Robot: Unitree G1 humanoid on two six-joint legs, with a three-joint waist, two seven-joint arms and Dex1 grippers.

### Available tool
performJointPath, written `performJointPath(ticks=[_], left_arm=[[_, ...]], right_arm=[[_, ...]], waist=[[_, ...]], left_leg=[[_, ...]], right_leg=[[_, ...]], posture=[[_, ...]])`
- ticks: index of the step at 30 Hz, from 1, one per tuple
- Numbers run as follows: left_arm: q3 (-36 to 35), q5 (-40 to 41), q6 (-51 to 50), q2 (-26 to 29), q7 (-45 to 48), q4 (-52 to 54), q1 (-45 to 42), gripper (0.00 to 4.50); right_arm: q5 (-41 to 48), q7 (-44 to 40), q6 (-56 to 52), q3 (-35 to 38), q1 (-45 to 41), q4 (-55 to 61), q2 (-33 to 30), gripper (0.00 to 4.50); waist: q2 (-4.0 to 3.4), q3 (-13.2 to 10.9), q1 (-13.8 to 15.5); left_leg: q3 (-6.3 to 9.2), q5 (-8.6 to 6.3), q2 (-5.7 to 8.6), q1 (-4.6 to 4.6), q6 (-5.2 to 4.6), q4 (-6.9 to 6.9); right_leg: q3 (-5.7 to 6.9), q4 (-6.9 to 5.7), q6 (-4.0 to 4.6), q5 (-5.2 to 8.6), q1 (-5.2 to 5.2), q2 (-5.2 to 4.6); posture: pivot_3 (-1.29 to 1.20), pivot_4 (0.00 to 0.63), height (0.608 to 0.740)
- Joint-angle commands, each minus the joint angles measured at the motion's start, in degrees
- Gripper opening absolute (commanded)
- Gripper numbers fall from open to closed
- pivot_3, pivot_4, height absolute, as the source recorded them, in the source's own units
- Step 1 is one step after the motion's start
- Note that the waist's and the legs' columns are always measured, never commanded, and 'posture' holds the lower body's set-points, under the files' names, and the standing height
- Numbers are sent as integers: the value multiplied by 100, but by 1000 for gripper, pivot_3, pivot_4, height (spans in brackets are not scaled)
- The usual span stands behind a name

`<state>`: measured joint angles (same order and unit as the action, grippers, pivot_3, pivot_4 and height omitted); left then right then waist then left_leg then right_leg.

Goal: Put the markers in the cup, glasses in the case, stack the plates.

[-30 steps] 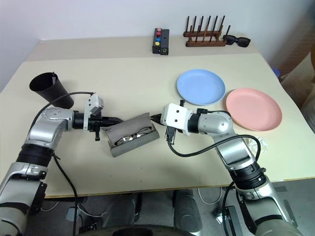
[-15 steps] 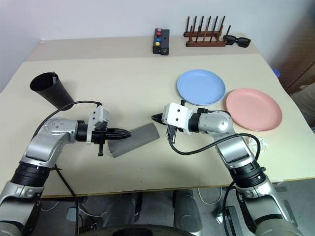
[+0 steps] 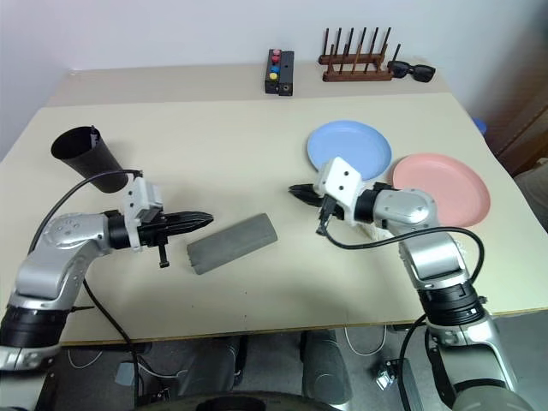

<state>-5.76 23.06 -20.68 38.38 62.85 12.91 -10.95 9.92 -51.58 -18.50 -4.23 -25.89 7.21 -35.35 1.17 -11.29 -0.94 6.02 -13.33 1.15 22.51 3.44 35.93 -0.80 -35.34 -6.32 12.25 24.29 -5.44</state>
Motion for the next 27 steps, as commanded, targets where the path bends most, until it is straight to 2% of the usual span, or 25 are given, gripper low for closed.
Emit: performJointPath(ticks=[1, 7, 16, 19, 24, 25, 27], left_arm=[[-283, 166, 130, 45, -216, 510, 230, 0], [-161, 231, 80, -58, -503, 908, 564, 0], [93, 409, -5, -340, -806, 1362, 795, 0], [160, 494, -169, -378, -981, 1510, 714, 0], [186, 582, -336, -393, -1219, 1643, 627, 0], [168, 609, -355, -408, -1268, 1646, 600, 0], [167, 666, -378, -435, -1351, 1672, 571, 0]], right_arm=[[-207, 182, 7, 159, -276, -421, -222, 819], [-1313, 629, 700, -375, -620, -1472, -470, 3779], [-2261, 1619, 1740, -771, -1126, -3156, -160, 3779], [-2464, 1833, 2069, -846, -1220, -3458, -116, 2899], [-2525, 1813, 2324, -846, -1214, -3506, -114, 304], [-2559, 1826, 2390, -854, -1203, -3473, -127, 26], [-2628, 1874, 2503, -855, -1165, -3361, -167, 26]], waist=[[0, 0, 14], [-1, 0, 2], [-1, 0, -24], [-1, 0, -16], [-1, -1, -13], [-1, -1, -13], [-1, 0, -14]], left_leg=[[0, 0, 0, 1, 0, 1], [-7, 0, 1, 0, 0, 1], [-15, 0, 1, -4, 0, -1], [-16, 0, 1, -4, 0, 1], [-17, 0, 2, -3, 0, 2], [-17, 0, 2, -3, 0, 2], [-17, 0, 2, -5, 0, 1]], right_leg=[[0, 0, 1, 0, -1, 0], [-2, 4, 1, 0, -1, -2], [-11, 4, 2, -1, -2, -1], [-12, 4, 3, -2, -3, -1], [-13, 5, 3, -3, -4, -1], [-13, 5, 3, -3, -4, -1], [-13, 5, 3, -2, -5, 0]], posture=[[0, 150, 739], [0, 150, 739], [0, 150, 739], [0, 150, 739], [0, 150, 739], [0, 150, 739], [0, 150, 739]])
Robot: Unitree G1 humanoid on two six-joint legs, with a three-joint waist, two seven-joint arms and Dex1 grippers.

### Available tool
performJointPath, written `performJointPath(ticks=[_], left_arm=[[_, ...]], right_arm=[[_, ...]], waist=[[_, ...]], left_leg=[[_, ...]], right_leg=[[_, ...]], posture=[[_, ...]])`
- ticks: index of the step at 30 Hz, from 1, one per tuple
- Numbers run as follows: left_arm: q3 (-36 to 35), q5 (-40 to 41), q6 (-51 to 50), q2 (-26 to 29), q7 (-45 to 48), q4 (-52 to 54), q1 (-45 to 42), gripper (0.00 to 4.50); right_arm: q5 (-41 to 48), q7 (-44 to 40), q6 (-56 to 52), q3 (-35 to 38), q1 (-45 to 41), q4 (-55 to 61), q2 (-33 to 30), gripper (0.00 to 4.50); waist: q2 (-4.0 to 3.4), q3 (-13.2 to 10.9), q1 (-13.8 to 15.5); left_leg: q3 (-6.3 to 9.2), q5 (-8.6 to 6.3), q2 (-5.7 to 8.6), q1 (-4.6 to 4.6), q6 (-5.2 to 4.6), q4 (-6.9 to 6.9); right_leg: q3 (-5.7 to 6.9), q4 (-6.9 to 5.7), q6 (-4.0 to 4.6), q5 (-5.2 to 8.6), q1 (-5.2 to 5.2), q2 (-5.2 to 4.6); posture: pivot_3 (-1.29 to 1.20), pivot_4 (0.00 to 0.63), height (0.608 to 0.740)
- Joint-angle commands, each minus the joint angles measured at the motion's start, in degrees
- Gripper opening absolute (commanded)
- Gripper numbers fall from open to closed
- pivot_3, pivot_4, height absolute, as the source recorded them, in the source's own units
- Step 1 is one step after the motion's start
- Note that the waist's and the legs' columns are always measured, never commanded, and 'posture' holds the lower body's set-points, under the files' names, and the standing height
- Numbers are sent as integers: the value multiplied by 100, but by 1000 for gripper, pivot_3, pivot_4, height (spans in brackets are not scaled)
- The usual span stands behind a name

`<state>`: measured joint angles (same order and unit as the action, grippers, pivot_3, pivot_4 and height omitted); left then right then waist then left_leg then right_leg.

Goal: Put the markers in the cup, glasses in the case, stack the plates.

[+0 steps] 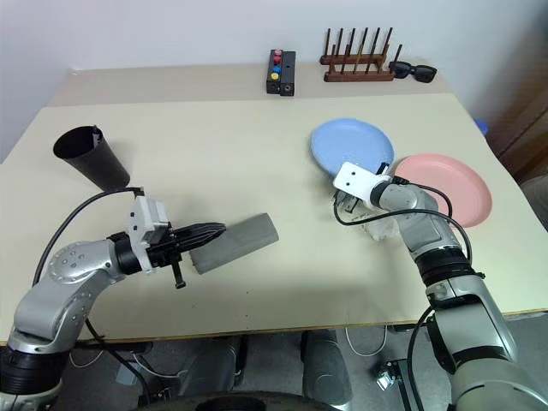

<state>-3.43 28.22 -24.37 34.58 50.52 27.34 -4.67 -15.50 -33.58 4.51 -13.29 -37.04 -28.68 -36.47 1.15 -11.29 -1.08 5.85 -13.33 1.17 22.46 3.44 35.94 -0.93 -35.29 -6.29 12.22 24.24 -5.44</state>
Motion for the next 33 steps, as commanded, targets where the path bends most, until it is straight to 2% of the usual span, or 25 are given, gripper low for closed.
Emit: performJointPath(ticks=[1, 6, 11, 17, 21, 26, 27, 28, 33], left_arm=[[-56, 173, -16, -69, -148, 243, -64, 0], [54, 213, -42, -147, -256, 281, -59, 0], [248, 217, -23, -281, -237, 51, -314, 0], [551, 166, -20, -394, -112, -243, -741, 0], [636, 111, 105, -447, -3, -495, -848, 0], [583, 73, 354, -420, 168, -732, -743, 0], [565, 64, 401, -413, 191, -760, -707, 0], [550, 55, 444, -407, 211, -785, -674, 0], [515, 24, 623, -375, 268, -847, -471, 0]], right_arm=[[-124, 101, 251, 56, -30, 308, -82, 26], [-222, 121, 294, 228, 105, 866, -301, 26], [78, -414, -290, 1035, 802, 2126, -1335, 26], [456, -1107, -912, 1942, 2104, 2797, -2304, 26], [546, -1241, -1066, 2238, 2780, 2838, -2526, 26], [619, -1342, -1293, 2329, 2996, 2766, -2551, 26], [633, -1371, -1322, 2330, 3015, 2772, -2553, 675], [627, -1382, -1329, 2324, 3026, 2769, -2559, 1015], [570, -1317, -1228, 2349, 2924, 2746, -2631, 3500]], waist=[[0, 0, -1], [-1, -1, -2], [-8, -5, 100], [-10, -3, 45], [-15, -1, -13], [-20, -1, -18], [-20, -1, -3], [-20, -1, 12], [-20, -1, 35]], left_leg=[[-1, 0, 0, 0, 0, 0], [0, 0, 0, 1, 0, -1], [1, 0, 5, 10, 0, 4], [0, -4, 4, 2, -6, 8], [-12, -9, 3, -4, -15, 9], [-32, -13, -2, -15, -23, 10], [-32, -13, -2, -13, -23, 11], [-33, -13, -2, -12, -23, 12], [-35, -13, -1, -7, -23, 18]], right_leg=[[-1, 0, 0, 0, 0, 0], [-1, 0, 0, 0, 0, 0], [-1, 7, -2, 1, 0, -3], [-1, 10, -1, 2, -14, -2], [-9, 10, -2, 2, -15, -2], [-22, 5, -2, 2, -13, -1], [-22, 5, -2, 2, -13, -1], [-23, 6, -2, 2, -13, -2], [-23, 10, -2, 2, -14, -3]], posture=[[0, 150, 739], [0, 150, 739], [0, 150, 739], [0, 150, 739], [0, 150, 739], [0, 150, 739], [0, 150, 739], [0, 150, 739], [0, 150, 739]])
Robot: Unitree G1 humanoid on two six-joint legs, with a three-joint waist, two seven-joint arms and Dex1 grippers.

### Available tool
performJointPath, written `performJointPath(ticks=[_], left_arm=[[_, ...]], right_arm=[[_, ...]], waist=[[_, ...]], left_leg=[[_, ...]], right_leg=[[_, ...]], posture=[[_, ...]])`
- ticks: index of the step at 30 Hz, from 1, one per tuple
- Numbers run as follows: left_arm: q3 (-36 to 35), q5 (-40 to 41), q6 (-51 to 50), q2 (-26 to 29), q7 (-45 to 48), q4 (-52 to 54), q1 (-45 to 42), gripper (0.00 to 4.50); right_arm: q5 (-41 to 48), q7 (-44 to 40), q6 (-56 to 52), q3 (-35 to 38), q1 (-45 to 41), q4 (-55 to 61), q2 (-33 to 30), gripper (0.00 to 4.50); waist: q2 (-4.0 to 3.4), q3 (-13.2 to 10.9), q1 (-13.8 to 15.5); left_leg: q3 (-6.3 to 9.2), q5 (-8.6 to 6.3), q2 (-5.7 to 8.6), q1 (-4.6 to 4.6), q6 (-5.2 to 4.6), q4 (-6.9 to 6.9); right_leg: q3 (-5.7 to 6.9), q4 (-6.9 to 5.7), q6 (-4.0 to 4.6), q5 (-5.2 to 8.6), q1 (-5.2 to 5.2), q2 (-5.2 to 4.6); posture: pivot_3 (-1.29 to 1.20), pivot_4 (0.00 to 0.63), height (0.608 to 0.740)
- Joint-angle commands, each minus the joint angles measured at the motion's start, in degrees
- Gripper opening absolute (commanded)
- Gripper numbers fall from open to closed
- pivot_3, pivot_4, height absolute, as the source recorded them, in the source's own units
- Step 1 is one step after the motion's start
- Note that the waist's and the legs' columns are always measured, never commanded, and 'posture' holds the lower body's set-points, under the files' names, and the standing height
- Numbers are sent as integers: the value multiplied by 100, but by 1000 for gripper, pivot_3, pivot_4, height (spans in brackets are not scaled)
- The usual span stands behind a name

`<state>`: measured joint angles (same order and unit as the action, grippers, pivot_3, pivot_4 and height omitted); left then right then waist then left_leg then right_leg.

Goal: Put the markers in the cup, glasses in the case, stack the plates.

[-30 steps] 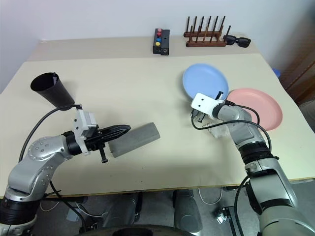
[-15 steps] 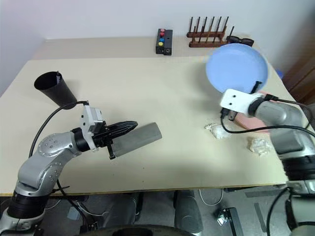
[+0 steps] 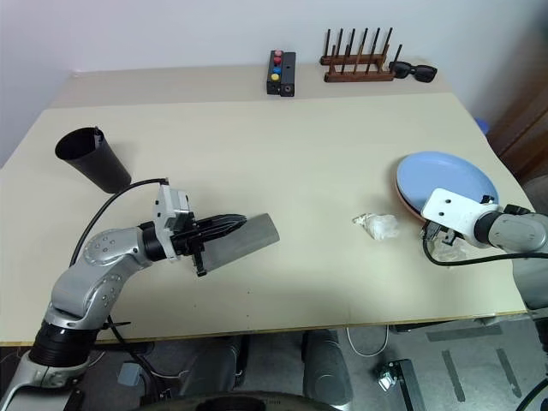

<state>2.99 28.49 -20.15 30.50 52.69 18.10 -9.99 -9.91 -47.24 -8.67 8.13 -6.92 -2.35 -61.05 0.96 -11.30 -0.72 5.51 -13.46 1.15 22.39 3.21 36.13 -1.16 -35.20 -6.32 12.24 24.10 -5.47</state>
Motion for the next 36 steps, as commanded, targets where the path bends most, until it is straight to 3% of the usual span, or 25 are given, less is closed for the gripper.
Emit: performJointPath(ticks=[1, 10, 16, 23, 26, 31, 36], left_arm=[[-129, -9, 225, 33, 52, 75, 90, 0], [-76, -78, 350, -40, 12, -44, 39, 0], [-26, -69, 373, -131, 15, -77, -14, 0], [-46, -36, 300, -173, -129, 76, 92, 0], [-50, 0, 235, -164, -199, 175, 136, 0], [-45, 34, 130, -162, -283, 281, 130, 0], [-36, 70, 26, -163, -344, 339, 74, 0]], right_arm=[[2, 56, 122, 225, -101, 114, -213, 3500], [1359, -743, -287, 797, -19, 978, -58, 3500], [1879, -793, -888, 171, 193, 1685, 594, 3500], [1782, -690, -857, -268, 263, 1403, 932, 3500], [1681, -553, -781, -346, 172, 1193, 1017, 2616], [1485, -389, -565, -404, 38, 909, 1013, 59], [1470, -358, -471, -366, 22, 881, 988, 18]], waist=[[0, 0, 0], [0, 0, -8], [14, 6, 3], [7, 2, 3], [8, 2, 2], [8, 2, 2], [8, 2, 2]], left_leg=[[-1, 0, 0, 0, 0, 0], [-2, -1, -1, -2, -1, -3], [-5, -1, -2, -1, -1, 0], [-12, -1, -1, 0, -2, 1], [-12, -1, -2, -1, -2, 1], [-13, -1, -2, -2, -2, 1], [-13, -1, -1, -2, -2, 1]], right_leg=[[-1, 0, 0, 0, 0, 0], [-1, -1, -1, 0, 0, 0], [-1, 0, -1, 0, -1, -1], [-6, 0, -2, -1, 1, -3], [-6, 0, -2, -1, 1, -2], [-6, -1, -2, -1, 1, -2], [-6, 0, -2, -1, 1, -2]], posture=[[0, 150, 739], [0, 150, 739], [0, 150, 739], [0, 150, 739], [0, 150, 739], [0, 150, 739], [0, 150, 739]])
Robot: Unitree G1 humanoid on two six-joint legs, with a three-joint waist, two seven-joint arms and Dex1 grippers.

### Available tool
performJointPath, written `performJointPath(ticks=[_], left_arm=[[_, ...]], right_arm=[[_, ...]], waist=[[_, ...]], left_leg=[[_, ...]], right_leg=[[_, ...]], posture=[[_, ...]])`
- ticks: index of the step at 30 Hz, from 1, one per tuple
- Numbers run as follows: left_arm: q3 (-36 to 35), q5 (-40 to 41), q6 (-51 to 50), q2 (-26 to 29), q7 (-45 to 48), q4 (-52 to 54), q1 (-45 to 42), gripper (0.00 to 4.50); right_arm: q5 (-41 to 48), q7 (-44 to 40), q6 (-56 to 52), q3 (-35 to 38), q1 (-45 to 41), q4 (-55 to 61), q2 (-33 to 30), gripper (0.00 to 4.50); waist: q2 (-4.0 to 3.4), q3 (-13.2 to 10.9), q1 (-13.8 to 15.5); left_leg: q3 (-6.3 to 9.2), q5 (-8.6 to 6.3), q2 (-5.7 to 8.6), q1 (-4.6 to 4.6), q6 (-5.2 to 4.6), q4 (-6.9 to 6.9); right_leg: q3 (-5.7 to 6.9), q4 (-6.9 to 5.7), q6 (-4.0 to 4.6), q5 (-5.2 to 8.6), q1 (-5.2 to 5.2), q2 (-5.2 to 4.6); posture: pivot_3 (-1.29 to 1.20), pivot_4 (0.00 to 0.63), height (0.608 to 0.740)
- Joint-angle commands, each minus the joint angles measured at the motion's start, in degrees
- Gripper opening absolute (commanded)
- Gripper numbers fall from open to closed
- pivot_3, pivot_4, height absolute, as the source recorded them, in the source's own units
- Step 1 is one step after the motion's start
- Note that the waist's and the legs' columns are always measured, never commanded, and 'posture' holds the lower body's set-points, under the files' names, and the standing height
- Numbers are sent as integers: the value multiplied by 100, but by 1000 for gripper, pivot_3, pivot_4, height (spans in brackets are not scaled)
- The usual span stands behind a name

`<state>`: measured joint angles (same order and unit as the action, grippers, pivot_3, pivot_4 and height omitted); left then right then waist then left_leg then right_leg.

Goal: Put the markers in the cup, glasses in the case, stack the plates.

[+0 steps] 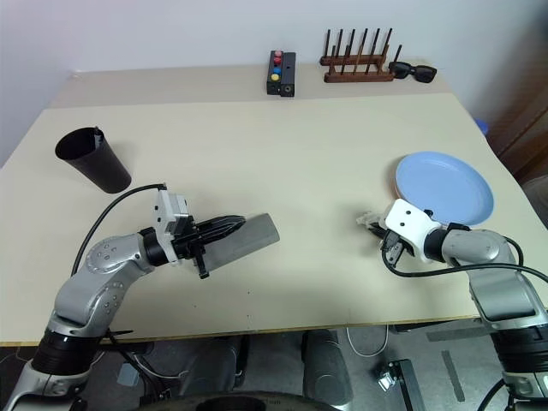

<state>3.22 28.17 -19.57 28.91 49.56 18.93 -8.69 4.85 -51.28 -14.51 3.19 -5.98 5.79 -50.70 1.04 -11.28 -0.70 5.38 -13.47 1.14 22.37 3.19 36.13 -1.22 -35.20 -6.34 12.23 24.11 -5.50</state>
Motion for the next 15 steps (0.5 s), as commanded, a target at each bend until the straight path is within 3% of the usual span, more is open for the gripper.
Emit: performJointPath(ticks=[1, 7, 15], left_arm=[[-58, 106, -46, -6, -37, 263, -63, 0], [-55, 139, -153, -31, -41, 241, -198, 0], [8, 90, -27, -158, 3, 79, -197, 0]], right_arm=[[-10, 50, 124, 136, -72, 69, -52, 18], [357, 218, 186, 761, -535, 332, -108, 18], [-608, 1347, 191, 812, -1153, -968, -314, 18]], waist=[[0, 0, 0], [-1, -1, -17], [2, 1, 25]], left_leg=[[0, 0, 0, 0, 0, 0], [-2, 0, 0, 0, 0, 0], [-5, 0, 2, 3, 0, 2]], right_leg=[[0, 0, 0, 0, 0, 0], [-2, 0, -2, -1, 0, 0], [-2, 3, -1, -1, -1, -2]], posture=[[0, 150, 739], [0, 150, 739], [0, 150, 739]])
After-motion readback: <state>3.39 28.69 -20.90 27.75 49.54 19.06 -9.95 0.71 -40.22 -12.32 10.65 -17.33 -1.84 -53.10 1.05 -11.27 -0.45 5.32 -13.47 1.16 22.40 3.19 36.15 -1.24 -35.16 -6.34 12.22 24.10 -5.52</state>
